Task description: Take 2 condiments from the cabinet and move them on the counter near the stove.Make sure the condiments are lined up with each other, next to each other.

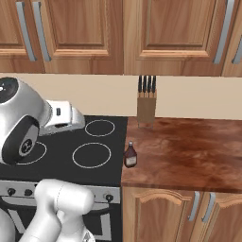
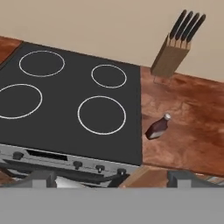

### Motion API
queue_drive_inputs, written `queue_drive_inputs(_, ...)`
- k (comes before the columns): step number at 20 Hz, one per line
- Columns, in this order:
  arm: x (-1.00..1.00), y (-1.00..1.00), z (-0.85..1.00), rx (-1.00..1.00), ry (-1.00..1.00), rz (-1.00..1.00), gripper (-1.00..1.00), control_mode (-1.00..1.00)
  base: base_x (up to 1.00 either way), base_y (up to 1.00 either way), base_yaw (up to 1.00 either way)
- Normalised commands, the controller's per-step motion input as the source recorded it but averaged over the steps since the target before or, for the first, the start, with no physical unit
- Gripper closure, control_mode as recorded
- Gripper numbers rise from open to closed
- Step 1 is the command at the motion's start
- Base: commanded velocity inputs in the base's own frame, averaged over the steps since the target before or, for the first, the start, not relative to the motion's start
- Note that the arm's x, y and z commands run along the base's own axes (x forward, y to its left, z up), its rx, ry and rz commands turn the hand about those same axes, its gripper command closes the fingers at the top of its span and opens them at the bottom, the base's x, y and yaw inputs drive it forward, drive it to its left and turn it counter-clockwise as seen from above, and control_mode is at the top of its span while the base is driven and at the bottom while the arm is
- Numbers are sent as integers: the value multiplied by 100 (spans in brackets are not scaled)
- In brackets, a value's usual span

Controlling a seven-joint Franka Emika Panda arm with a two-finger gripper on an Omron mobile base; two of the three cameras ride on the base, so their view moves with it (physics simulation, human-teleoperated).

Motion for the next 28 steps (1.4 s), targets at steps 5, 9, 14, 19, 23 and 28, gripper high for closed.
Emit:
queue_drive_inputs(5, -19, 13, 2, 21, -22, -6, -100, -100, 0, 0, 0)
queue_drive_inputs(9, 0, 23, 11, 16, -4, 0, -100, -100, 0, 0, 0)
queue_drive_inputs(14, -7, 26, 26, 9, 4, 0, -100, -100, 0, 0, 0)
queue_drive_inputs(19, -10, 16, 9, 2, 1, -3, -100, -100, 0, 0, 0)
queue_drive_inputs(23, -14, 3, 0, -2, 2, -1, -100, -100, 0, 0, 0)
queue_drive_inputs(28, -3, 0, 0, -7, 9, 0, -100, -100, 0, 0, 0)
